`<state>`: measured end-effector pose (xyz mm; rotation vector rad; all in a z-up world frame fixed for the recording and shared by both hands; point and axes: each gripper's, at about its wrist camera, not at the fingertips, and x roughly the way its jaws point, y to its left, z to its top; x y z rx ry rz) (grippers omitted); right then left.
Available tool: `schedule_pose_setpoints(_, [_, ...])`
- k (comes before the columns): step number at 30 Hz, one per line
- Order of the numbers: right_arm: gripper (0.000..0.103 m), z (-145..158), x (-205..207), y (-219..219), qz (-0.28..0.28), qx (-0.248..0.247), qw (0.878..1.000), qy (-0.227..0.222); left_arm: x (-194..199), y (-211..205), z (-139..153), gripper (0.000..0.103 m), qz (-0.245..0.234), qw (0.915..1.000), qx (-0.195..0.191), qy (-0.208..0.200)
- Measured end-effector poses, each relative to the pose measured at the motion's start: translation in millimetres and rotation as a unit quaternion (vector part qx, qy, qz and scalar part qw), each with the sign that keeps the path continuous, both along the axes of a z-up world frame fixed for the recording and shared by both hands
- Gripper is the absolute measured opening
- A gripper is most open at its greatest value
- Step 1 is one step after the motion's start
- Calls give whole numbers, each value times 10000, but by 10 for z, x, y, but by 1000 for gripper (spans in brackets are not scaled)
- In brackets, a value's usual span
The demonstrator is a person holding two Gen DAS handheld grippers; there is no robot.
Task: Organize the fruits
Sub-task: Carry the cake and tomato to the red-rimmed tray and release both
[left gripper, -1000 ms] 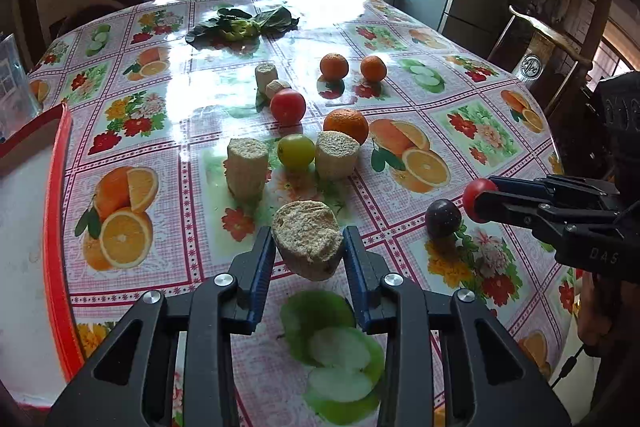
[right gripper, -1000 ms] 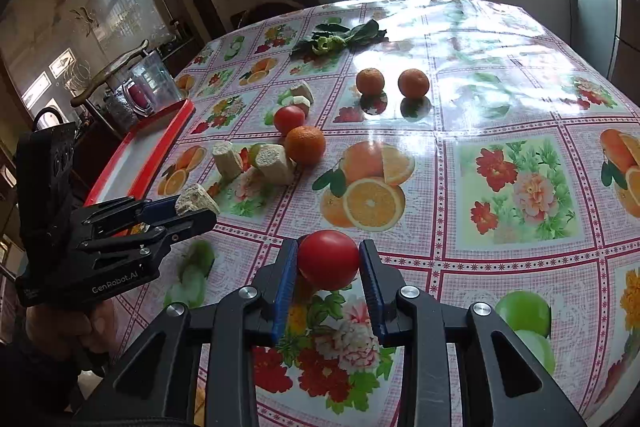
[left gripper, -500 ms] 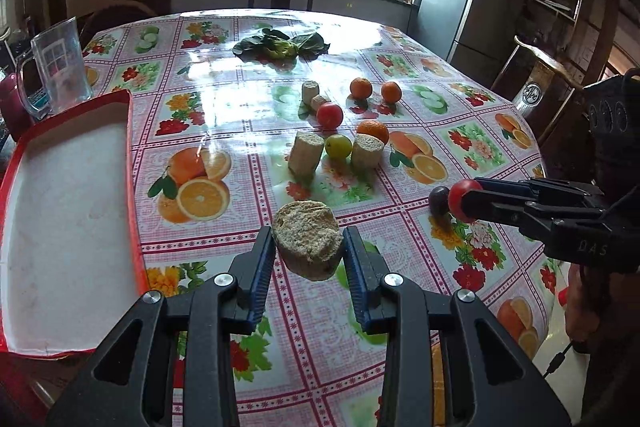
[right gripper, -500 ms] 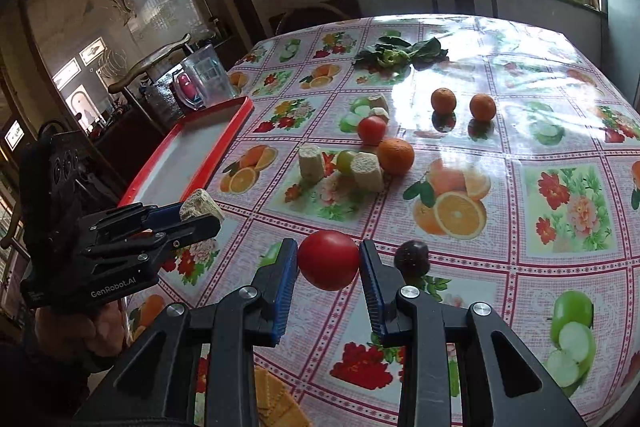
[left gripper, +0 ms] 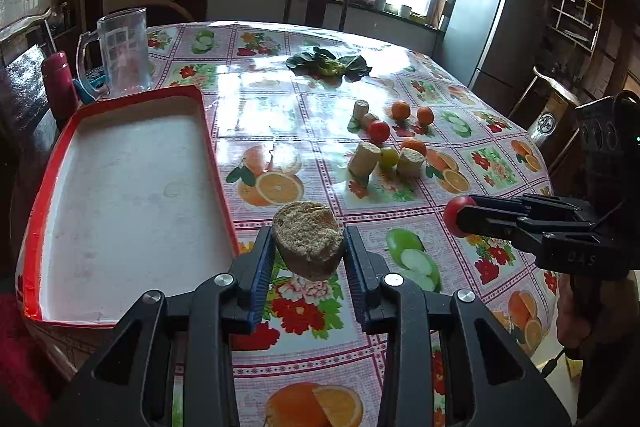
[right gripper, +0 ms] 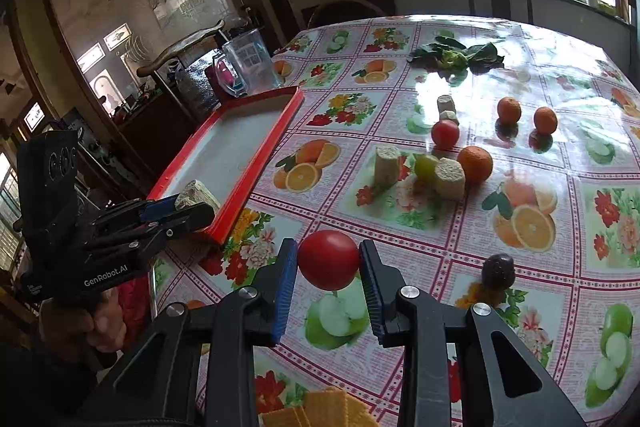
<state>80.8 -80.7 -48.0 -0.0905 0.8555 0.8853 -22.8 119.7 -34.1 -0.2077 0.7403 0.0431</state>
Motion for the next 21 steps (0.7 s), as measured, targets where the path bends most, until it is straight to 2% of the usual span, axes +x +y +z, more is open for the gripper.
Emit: schedule_pose_setpoints(21, [32, 128, -195, 1013, 905, 195, 9957, 44, -439, 811, 10, 32, 916, 9958, -59, -68])
